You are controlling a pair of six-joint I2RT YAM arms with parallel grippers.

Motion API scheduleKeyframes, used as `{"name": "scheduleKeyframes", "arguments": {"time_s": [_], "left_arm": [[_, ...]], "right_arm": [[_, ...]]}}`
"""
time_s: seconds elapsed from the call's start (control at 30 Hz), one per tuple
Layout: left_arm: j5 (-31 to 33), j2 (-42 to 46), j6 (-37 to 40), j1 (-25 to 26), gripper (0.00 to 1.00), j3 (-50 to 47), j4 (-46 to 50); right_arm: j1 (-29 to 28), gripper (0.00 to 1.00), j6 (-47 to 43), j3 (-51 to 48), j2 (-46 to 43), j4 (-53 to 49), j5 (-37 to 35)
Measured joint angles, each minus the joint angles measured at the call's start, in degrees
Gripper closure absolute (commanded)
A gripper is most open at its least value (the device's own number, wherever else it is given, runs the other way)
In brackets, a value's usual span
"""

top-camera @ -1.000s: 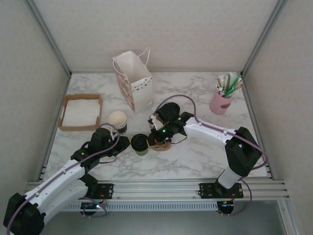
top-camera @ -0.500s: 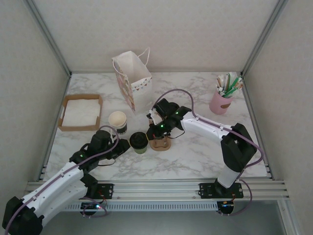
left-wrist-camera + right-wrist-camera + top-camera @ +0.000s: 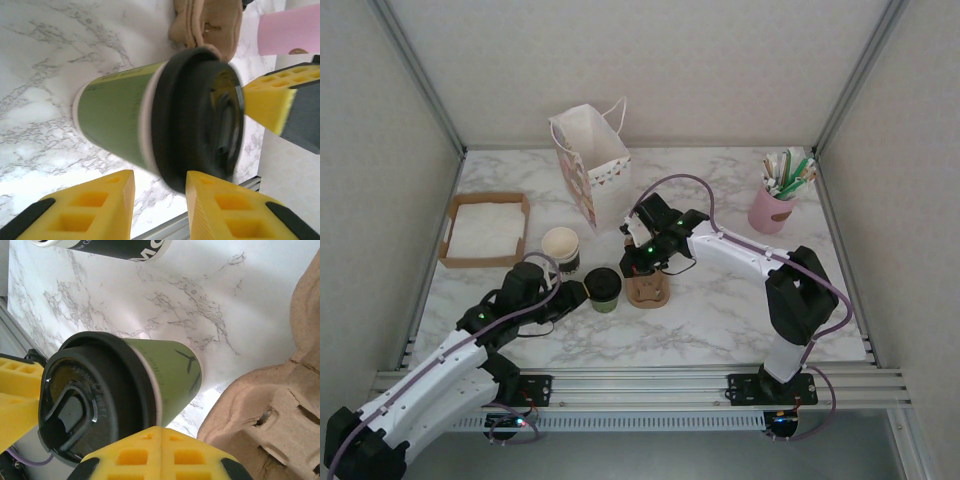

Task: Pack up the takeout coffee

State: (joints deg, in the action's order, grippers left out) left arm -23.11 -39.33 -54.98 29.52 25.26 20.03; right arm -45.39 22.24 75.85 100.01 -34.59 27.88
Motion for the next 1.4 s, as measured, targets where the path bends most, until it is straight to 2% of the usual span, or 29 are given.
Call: {"name": "scheduleKeyframes", "arguments": {"time_s": [0.13, 0.3, 0.73, 1.4], "left_arm": [[0.04, 0.85, 1.09, -0.7, 0.68, 0.87, 1.77], [0.24, 0.15, 2.97, -3.15, 0.76, 1.86, 4.17], [-0.66, -9.84, 8.52, -8.5, 0.78, 5.75, 1.68], [-3.1, -12.59, 10.01, -8.9, 0.82, 5.6, -2.43]], "right_arm": [[0.0, 1.0, 0.09, -0.79, -1.25, 0.04, 0.22], [-0.13, 1.0, 1.62, -4.94, -4.96, 1.27, 1.55], [-3.04, 1.0, 9.81, -12.46, -9.38, 10.21, 6.54], [-3.04, 1.0, 11.96, -12.48, -6.34, 14.25, 7.15]]}}
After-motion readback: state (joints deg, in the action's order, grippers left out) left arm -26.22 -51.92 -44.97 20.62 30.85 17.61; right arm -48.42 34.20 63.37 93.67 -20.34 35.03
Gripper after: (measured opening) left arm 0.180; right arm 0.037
